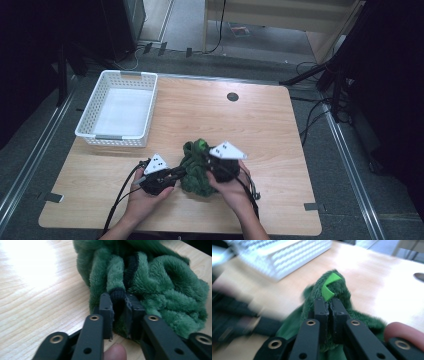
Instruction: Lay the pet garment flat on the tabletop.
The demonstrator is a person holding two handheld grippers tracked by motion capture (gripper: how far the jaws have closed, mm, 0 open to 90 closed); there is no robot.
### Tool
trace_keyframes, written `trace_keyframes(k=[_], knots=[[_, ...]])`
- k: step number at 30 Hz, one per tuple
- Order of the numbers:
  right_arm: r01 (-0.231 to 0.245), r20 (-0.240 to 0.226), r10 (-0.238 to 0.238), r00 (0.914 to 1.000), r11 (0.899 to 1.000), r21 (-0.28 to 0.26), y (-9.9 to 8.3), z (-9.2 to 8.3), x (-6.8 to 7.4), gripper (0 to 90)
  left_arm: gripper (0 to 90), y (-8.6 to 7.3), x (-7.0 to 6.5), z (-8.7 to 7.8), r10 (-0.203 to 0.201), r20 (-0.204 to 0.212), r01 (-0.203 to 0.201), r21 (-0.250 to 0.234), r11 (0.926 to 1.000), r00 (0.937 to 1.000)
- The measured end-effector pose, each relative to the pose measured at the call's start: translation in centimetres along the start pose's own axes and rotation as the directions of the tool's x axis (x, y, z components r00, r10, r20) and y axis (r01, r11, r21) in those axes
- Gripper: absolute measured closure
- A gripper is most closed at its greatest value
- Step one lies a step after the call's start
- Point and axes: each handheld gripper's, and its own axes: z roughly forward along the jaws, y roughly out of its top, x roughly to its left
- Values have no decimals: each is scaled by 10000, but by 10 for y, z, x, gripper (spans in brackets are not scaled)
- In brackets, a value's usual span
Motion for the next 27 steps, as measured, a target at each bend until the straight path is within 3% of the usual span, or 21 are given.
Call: trace_keyframes(k=[1, 2, 3, 4, 5, 6, 8, 9, 10, 12, 15, 16, 17, 21, 25, 27], knots=[[-360, 503, 366, 9981, 9993, -119, 16, 18, -17, 858, 800, 0, 0, 0, -74, 101, 74, 23, 10000, 9999], [-360, 503, 366, 9981, 9993, -119, 16, 18, -17, 858, 800, 0, 0, 0, -74, 101, 74, 23, 10000, 9999], [-833, 1062, 875, 9905, 9956, -426, 30, 32, -36, 695, 795, 0, 1, 0, -80, 159, 80, 16, 10000, 9998], [-1072, 1145, 1141, 9868, 9921, -650, 35, 34, -42, 646, 790, -1, 1, -1, -71, 211, 70, 18, 10000, 9998], [-1481, 1059, 1577, 9818, 9846, -927, 43, 33, -51, 605, 778, -1, 1, -1, -71, 211, 70, 18, 10000, 9998], [-1618, 867, 1717, 9813, 9806, -1104, 47, 29, -54, 557, 755, -1, 2, -2, -160, 328, 163, -70, 9998, 9993], [-1585, 768, 1684, 9827, 9799, -1211, 49, 25, -55, 529, 720, -1, 4, -3, -214, 411, 217, -90, 9997, 9989], [-1337, 772, 1448, 9864, 9819, -1340, 49, 17, -53, 507, 720, -2, 4, -4, -305, 465, 312, -143, 9994, 9985], [-1076, 763, 1171, 9902, 9871, -1183, 40, 8, -49, 486, 678, -2, 6, -3, -451, 424, 459, -172, 9988, 9981], [-806, 617, 848, 9945, 9944, -688, 24, 4, -43, 484, 678, -1, 6, -2, -469, 420, 474, -114, 9988, 9980], [-315, 212, 308, 9993, 9991, 298, -6, 7, -33, 512, 740, -1, 5, -1, -449, 348, 450, -2, 9990, 9984], [-315, 212, 308, 9993, 9991, 298, -6, 7, -33, 512, 764, -1, 5, -1, -449, 348, 450, -2, 9990, 9984], [23, 367, -55, 9993, 9964, 849, -30, 9, -28, 635, 794, 0, 5, -1, -504, 397, 500, 110, 9987, 9979], [-646, 6, 653, 9979, 9863, 1521, -57, 8, -32, 801, 823, -2, 5, -4, -315, 628, 280, 561, 9980, 9975], [-694, -190, 745, 9970, 9785, 1942, -68, -5, -27, 807, 834, -7, 1, -9, -39, 951, -63, 1066, 9943, 9955], [-518, -411, 612, 9973, 9782, 2009, -70, -13, -24, 757, 825, -8, 1, -12, 15, 1227, -165, 1213, 9925, 9924]])
